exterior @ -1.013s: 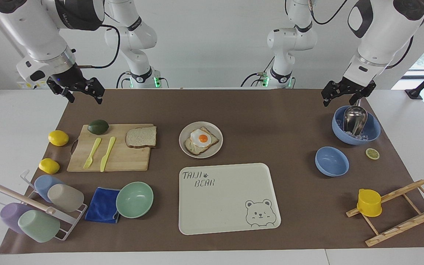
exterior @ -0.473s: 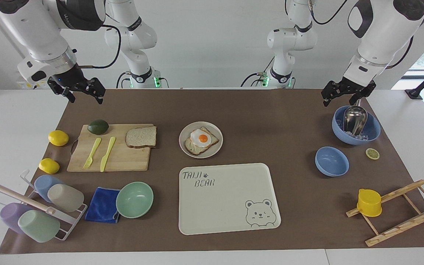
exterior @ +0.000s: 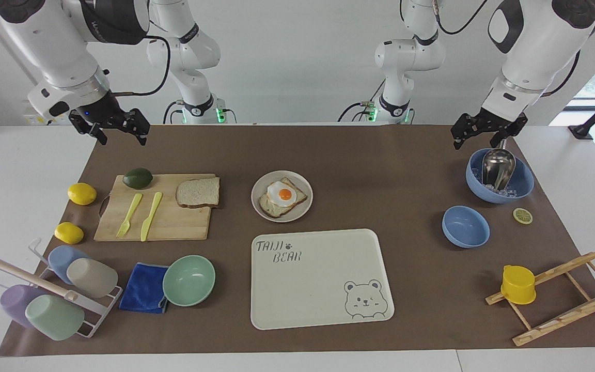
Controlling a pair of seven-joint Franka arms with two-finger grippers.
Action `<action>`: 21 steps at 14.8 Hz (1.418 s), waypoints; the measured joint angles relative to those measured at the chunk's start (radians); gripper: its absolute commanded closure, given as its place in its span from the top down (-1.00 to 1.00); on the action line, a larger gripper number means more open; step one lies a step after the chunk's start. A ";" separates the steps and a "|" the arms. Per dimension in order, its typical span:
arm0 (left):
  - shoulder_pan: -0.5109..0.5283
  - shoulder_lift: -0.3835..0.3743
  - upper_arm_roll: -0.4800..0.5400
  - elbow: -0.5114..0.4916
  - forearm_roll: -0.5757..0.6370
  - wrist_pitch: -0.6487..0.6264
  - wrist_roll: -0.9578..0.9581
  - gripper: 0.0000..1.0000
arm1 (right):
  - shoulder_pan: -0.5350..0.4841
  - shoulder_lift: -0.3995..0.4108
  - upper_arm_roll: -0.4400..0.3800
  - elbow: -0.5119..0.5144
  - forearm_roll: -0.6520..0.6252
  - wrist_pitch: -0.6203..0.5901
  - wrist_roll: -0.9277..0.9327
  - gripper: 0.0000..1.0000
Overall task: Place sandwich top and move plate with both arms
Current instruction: 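Reach the right gripper toward the bread slice on the cutting board, then grasp the bread slice with the right gripper and lift it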
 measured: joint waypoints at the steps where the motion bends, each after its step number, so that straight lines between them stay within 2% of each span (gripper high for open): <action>1: 0.000 0.000 0.000 0.000 0.000 0.000 0.000 1.00 | 0.042 0.006 0.002 -0.009 -0.036 0.001 0.023 1.00; 6: 0.000 0.000 0.000 0.000 0.000 0.000 0.000 1.00 | 0.278 0.137 0.014 -0.037 -0.123 0.060 0.288 1.00; 10: 0.000 0.000 0.000 0.000 0.000 0.000 0.000 1.00 | 0.379 0.217 0.014 -0.146 -0.253 0.248 0.340 1.00; 13: 0.000 0.000 0.000 0.000 0.000 0.000 0.000 1.00 | 0.456 0.260 0.015 -0.197 -0.299 0.276 0.417 1.00; 16: 0.000 0.000 0.000 0.000 0.000 0.000 0.000 1.00 | 0.504 0.300 0.015 -0.229 -0.334 0.276 0.458 1.00; 21: 0.000 0.000 0.000 0.000 0.000 0.000 0.000 1.00 | 0.503 0.302 0.009 -0.321 -0.468 0.286 0.484 1.00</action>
